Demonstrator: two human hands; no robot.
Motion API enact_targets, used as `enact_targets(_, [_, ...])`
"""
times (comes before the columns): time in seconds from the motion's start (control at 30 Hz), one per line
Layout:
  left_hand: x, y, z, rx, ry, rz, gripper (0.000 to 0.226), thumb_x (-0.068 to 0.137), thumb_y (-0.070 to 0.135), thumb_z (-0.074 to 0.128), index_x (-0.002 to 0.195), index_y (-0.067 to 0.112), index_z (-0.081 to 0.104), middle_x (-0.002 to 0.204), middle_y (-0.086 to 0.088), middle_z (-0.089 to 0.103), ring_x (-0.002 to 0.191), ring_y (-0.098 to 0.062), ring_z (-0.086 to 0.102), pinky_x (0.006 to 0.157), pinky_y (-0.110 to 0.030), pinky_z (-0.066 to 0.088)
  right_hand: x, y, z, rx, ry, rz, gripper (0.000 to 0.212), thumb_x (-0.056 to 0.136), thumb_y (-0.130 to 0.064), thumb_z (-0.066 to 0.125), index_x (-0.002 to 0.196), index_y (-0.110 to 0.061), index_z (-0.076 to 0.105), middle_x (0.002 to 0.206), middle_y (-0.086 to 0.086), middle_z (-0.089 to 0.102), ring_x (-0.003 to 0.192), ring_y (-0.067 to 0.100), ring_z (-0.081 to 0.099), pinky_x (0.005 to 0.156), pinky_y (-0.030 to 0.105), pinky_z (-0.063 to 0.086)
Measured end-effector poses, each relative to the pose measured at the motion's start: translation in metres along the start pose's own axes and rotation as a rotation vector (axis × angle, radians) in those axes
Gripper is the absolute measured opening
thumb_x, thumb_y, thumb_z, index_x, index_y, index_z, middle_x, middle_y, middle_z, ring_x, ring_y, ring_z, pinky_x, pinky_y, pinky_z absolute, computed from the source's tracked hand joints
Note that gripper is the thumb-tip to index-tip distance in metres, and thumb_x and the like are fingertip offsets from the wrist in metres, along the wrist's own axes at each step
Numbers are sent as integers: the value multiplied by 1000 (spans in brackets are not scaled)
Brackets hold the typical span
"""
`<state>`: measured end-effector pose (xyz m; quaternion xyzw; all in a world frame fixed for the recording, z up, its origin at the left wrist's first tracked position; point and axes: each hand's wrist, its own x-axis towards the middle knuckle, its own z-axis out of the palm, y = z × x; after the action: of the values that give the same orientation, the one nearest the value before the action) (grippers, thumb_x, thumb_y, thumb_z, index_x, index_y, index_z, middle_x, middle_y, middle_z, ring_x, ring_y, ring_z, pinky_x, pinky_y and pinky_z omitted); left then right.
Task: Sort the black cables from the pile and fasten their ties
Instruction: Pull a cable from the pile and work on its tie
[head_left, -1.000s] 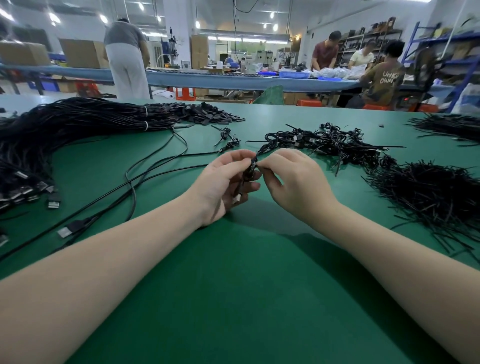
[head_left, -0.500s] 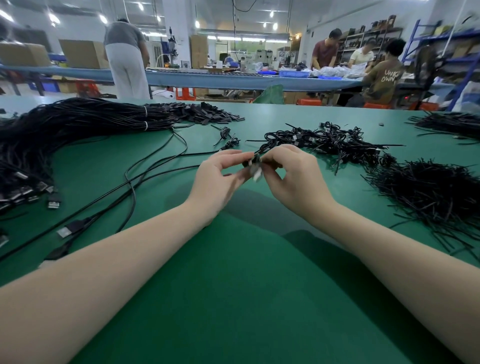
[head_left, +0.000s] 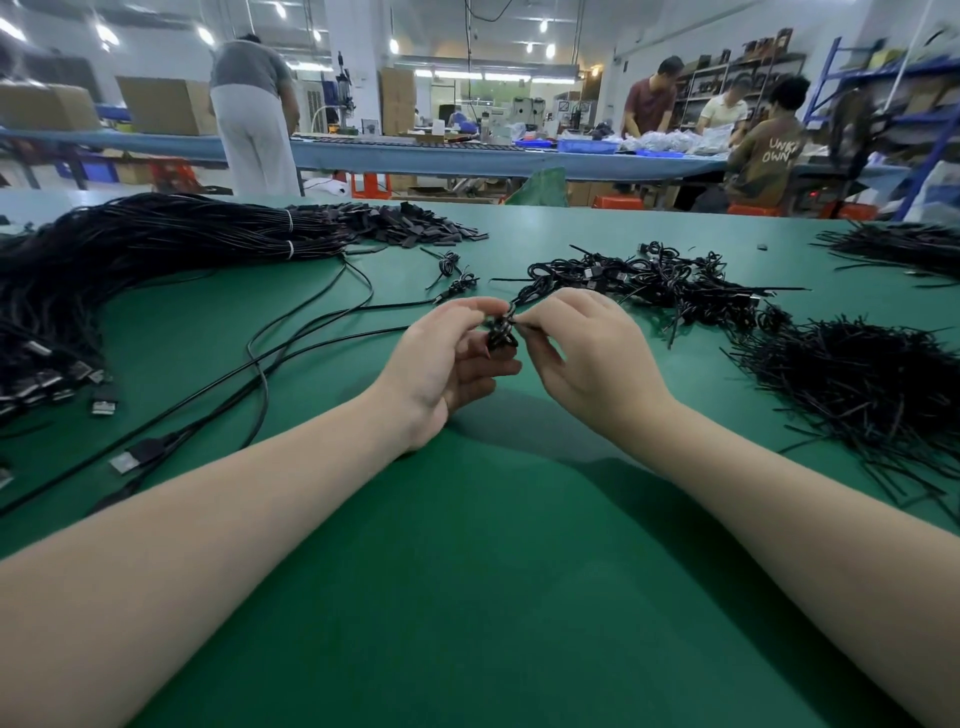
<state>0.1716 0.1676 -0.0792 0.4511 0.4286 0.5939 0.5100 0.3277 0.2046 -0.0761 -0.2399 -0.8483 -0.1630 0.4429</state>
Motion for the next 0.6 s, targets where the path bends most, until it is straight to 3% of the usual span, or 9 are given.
enact_targets(0.07, [-1,-3,0,113,-27,74,39,91,3,39,94,28,69,73,6,70,73,-12,70,54,-15,49,-1,1,0,69,24,83,7,87,-1,63,85,3,68,78,14,65,73,35,61,65,42,50])
enact_targets(0.17, [-1,-9,-2,282,5,249,45,87,-9,51,93,30,72,94,1,71,79,-12,66,73,-20,50,-2,-1,1,115,17,116,6,86,0,63,85,3,68,79,14,66,73,35,61,65,44,51])
enact_targets(0.23, [0,-10,-5,364,42,347,39,85,-3,65,91,35,73,109,-3,66,93,-12,63,86,-21,47,-2,-2,2,134,7,125,7,87,-1,63,86,3,68,79,14,67,74,35,61,65,45,51])
enact_targets(0.33, [2,-8,-11,570,152,451,30,80,15,77,89,43,71,119,10,56,115,-3,51,96,-20,39,0,-3,4,183,11,156,7,86,-1,62,86,2,68,80,13,66,75,35,61,65,47,50])
enact_targets(0.4, [4,-9,-11,621,171,484,23,78,20,79,91,38,71,114,10,63,109,-3,56,94,-21,41,0,-2,4,201,28,181,6,84,2,62,85,2,68,79,13,66,75,34,60,64,47,50])
enact_targets(0.47, [3,-10,-7,539,136,473,17,80,15,76,90,29,73,94,8,73,86,-3,65,82,-20,47,2,-2,3,205,53,185,4,83,3,63,82,2,67,77,13,65,74,33,60,63,46,51])
enact_targets(0.6, [2,-7,3,349,56,303,13,93,19,62,81,18,68,67,9,71,64,-6,67,61,-15,47,4,-2,2,188,105,117,5,83,2,64,80,3,67,75,12,66,72,31,61,64,43,52])
